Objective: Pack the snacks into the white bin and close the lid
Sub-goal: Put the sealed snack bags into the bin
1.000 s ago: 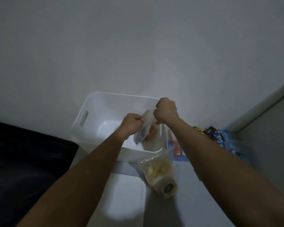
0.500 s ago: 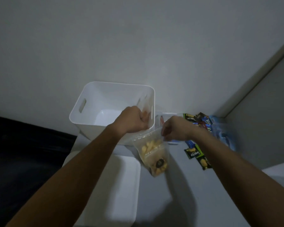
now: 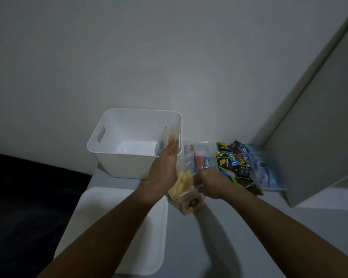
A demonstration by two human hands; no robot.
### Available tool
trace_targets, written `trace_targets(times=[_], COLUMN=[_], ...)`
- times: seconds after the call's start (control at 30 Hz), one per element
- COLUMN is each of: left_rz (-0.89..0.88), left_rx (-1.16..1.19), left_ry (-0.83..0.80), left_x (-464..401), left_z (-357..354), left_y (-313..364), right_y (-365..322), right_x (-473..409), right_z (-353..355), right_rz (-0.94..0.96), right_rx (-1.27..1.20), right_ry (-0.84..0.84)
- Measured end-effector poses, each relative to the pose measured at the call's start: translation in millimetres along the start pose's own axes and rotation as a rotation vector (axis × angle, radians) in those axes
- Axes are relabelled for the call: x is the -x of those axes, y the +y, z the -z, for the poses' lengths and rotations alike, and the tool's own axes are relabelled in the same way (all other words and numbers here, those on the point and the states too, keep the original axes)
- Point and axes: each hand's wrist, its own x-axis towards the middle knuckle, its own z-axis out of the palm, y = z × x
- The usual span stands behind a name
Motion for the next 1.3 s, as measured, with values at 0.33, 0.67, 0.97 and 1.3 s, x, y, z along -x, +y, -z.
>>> trace_targets(times=[0.33, 0.67, 0.97, 1.3], left_rz=[0.150, 0.141, 0.183, 0.277], left_rx=[-0.018, -0.123, 0.104, 0.496], left_ry=[0.001, -0.014, -0.020, -0.152], left_x=[1, 0, -1, -44], left_z=[-18, -31, -18, 96], left_y=[-5, -12, -3, 4], right_y=[2, 8, 10, -11], right_x=[10, 12, 16, 32], right_z=[8, 17, 34, 172], right_rz=[-0.005, -0.030, -0.042, -0.094], right_rx=[0.034, 0.030, -0.010, -0.312], right_ry=[-0.036, -0.042, -0.040, -0.004])
